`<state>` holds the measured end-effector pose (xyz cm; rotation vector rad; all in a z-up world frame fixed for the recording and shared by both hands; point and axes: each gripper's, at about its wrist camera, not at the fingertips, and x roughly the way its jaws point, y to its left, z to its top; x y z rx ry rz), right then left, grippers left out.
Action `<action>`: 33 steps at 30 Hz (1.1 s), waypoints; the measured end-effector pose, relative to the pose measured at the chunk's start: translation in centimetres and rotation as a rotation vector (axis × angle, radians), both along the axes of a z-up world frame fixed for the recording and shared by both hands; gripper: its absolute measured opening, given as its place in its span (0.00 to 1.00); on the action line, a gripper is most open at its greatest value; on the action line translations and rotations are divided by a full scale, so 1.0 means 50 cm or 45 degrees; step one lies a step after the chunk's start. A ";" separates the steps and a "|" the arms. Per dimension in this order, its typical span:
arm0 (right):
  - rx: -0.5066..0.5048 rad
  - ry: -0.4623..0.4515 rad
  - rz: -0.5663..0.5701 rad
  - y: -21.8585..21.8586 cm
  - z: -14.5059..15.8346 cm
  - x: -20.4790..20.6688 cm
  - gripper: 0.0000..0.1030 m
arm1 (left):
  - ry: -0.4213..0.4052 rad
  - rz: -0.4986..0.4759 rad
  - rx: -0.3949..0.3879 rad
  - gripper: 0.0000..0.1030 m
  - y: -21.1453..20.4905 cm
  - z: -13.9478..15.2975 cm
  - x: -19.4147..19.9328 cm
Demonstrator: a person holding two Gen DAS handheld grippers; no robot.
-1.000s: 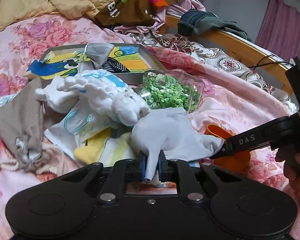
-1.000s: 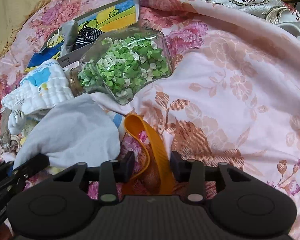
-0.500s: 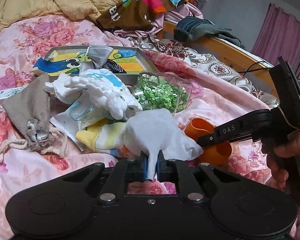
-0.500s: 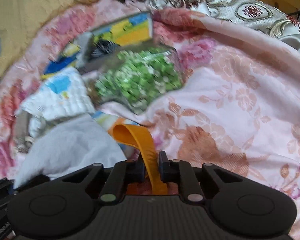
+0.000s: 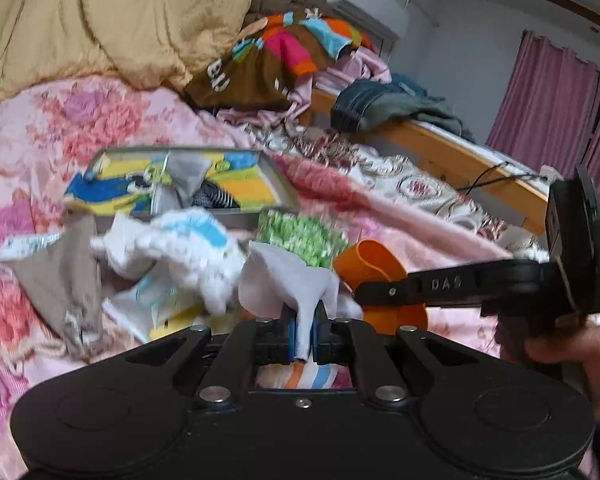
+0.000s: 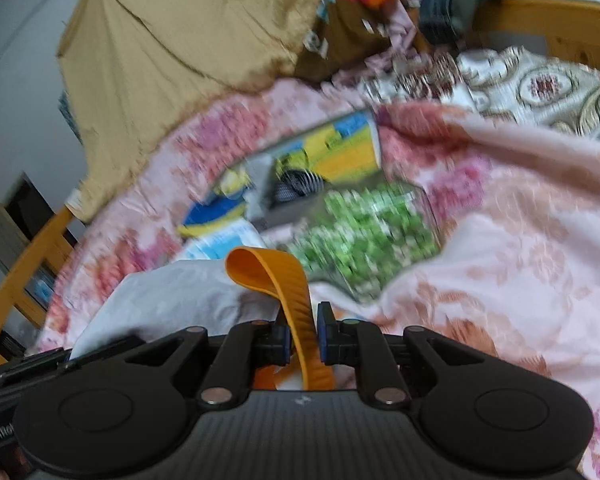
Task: Organize soft objects
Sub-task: 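Carry the white cloth into the tray with the left tool while the right tool releases the strap there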
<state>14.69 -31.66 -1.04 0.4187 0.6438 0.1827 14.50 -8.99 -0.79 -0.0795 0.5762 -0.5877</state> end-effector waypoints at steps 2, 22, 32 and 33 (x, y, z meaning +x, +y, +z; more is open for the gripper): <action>0.002 -0.055 0.000 0.001 0.009 -0.006 0.14 | -0.025 0.000 -0.008 0.07 -0.003 0.017 0.000; -0.036 -0.266 -0.051 0.006 0.077 0.071 0.14 | -0.184 0.107 -0.056 0.07 0.007 0.114 0.074; -0.054 -0.348 -0.119 0.027 0.123 0.278 0.14 | -0.280 0.191 0.003 0.07 -0.006 0.133 0.212; -0.048 -0.350 -0.127 0.027 0.121 0.300 0.14 | -0.283 0.201 0.006 0.07 -0.008 0.130 0.231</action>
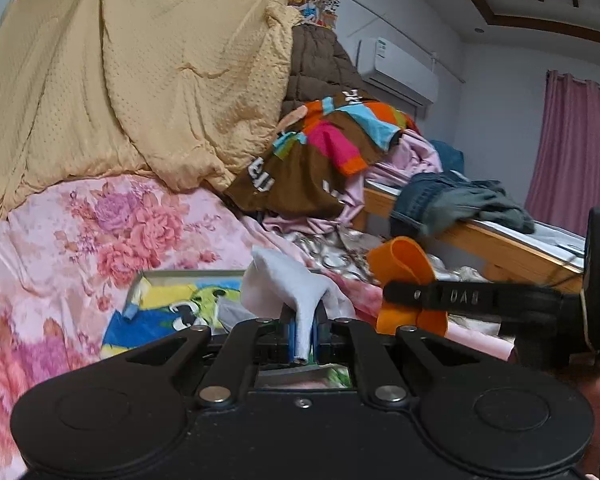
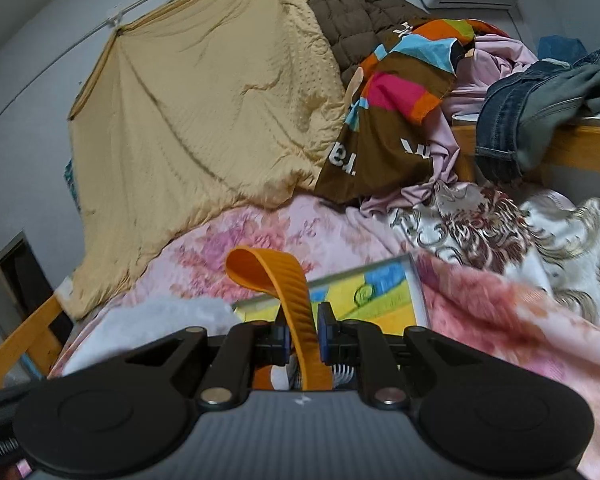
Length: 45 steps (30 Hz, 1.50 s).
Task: Organize soft objects
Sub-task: 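Carry the white cloth into the tray with the left tool while the right tool releases the strap there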
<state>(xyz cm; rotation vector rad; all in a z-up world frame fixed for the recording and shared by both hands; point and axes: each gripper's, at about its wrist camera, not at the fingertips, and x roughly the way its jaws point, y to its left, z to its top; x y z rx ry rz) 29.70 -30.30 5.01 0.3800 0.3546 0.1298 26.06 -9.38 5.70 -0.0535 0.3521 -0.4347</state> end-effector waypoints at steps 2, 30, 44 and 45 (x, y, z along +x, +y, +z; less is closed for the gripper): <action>0.029 0.005 -0.002 -0.003 -0.015 0.043 0.14 | 0.002 0.018 0.008 0.07 -0.004 -0.009 0.042; 0.074 0.349 -0.087 -0.053 -0.185 0.254 0.18 | 0.394 0.093 0.016 0.10 -0.043 -0.219 0.383; 0.058 0.362 -0.072 -0.049 -0.182 0.258 0.38 | 0.430 0.118 0.044 0.38 -0.047 -0.217 0.374; 0.058 0.365 -0.067 -0.047 -0.182 0.258 0.39 | 0.435 0.127 0.039 0.48 -0.045 -0.214 0.373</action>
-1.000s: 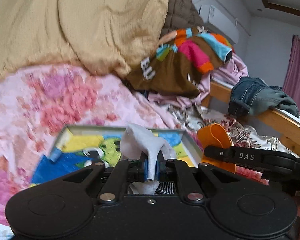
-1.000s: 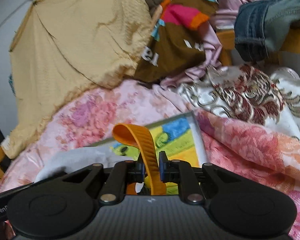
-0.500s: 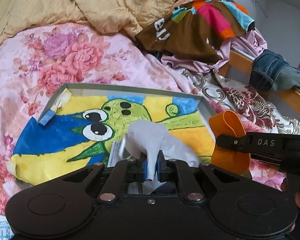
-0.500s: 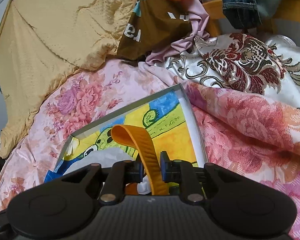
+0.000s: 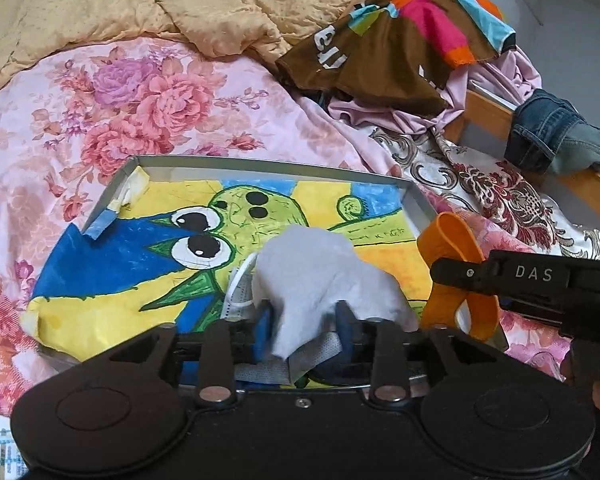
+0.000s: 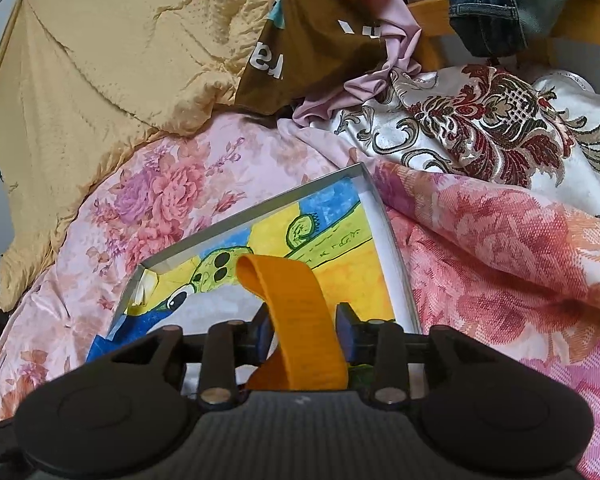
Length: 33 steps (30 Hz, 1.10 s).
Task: Organize soft objects
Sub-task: 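Carry the white cloth into the tray with the left tool while the right tool releases the strap there, then withdraw both open tools from the tray back toward the pile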
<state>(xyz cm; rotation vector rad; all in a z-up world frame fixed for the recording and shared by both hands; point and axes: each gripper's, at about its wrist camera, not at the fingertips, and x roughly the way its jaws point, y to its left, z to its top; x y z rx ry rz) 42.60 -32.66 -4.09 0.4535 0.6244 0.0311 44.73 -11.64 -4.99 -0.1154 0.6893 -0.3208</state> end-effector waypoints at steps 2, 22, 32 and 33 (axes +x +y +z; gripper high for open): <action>0.006 0.003 0.015 0.004 0.001 0.000 0.42 | 0.005 0.022 -0.016 0.60 0.005 0.006 -0.002; -0.185 -0.247 0.088 0.058 0.158 -0.156 0.94 | -0.157 0.236 -0.039 0.95 0.088 0.153 -0.128; -0.271 -0.374 0.076 0.069 0.226 -0.302 1.00 | -0.271 0.248 -0.054 0.99 0.103 0.219 -0.257; -0.282 -0.387 0.076 0.071 0.230 -0.317 1.00 | -0.283 0.247 -0.052 0.99 0.105 0.223 -0.271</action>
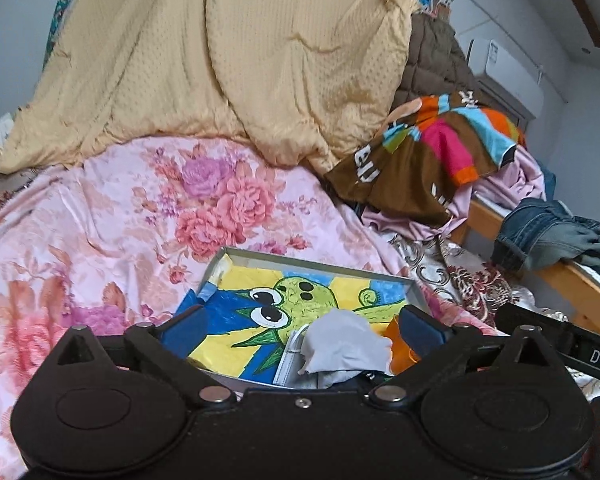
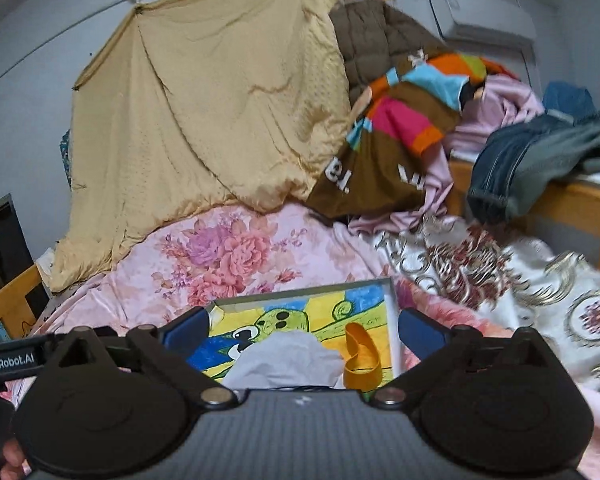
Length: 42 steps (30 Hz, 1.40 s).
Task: Organize soft objects
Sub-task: 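Withdraw both open tools from the tray back toward the pile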
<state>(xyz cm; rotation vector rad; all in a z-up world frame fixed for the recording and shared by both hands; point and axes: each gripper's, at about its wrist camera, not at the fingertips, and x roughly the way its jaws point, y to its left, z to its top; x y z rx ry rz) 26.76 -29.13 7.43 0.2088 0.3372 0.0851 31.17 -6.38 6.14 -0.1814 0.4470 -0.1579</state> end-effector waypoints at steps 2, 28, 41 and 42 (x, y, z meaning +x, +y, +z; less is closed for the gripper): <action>-0.025 -0.025 -0.007 0.007 0.006 -0.031 1.00 | -0.020 -0.005 0.019 0.99 0.004 0.005 -0.031; -0.094 -0.050 -0.025 0.065 -0.077 -0.285 1.00 | 0.017 -0.042 0.058 0.99 0.094 -0.082 -0.286; 0.004 0.139 0.099 0.085 -0.138 -0.292 1.00 | 0.103 -0.065 0.163 0.99 0.136 -0.166 -0.306; 0.005 0.156 0.104 0.087 -0.143 -0.286 1.00 | 0.106 -0.069 0.179 0.99 0.137 -0.169 -0.304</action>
